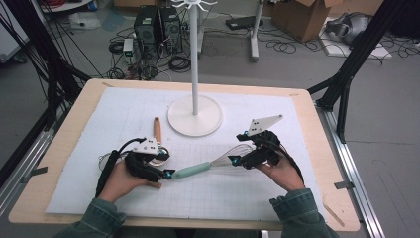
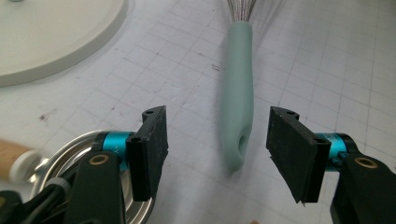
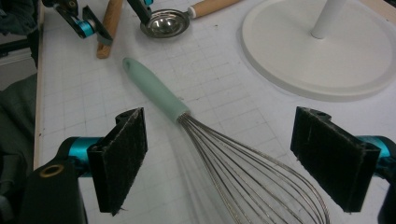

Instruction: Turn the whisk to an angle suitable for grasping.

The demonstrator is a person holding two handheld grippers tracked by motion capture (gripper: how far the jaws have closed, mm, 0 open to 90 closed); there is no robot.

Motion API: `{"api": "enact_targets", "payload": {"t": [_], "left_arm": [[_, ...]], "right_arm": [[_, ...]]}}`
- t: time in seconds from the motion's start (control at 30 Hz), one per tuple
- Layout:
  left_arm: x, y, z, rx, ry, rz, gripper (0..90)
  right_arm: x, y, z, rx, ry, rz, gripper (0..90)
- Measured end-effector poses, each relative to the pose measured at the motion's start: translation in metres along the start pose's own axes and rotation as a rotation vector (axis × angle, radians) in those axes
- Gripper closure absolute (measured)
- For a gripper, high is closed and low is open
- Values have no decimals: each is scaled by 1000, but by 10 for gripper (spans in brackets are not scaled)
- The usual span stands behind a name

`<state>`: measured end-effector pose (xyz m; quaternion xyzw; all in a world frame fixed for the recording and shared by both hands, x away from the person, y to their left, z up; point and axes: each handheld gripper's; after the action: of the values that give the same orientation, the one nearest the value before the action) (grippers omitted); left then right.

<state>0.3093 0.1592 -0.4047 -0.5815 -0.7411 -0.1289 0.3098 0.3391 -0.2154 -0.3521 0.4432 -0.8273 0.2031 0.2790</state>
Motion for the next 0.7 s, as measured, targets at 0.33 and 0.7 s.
{"api": "enact_targets", "payload": {"t": [0.33, 0.7], "left_arm": [[23, -1, 15, 20, -35, -53, 284], [36, 2, 23, 39, -55, -90, 250]], "right_arm": [[-13, 1, -21, 69, 18, -38, 174], [-41, 5, -35, 127, 77, -94, 179]]}}
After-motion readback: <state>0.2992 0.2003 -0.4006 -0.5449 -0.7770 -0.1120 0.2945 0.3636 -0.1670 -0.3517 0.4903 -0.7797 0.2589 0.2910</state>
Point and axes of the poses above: each handheld gripper's, and its own axes: x roughly backward along the jaws, z roughly out of its underside, y roughly to its left, and after that the axes turned 11 degrees about z, right-handed
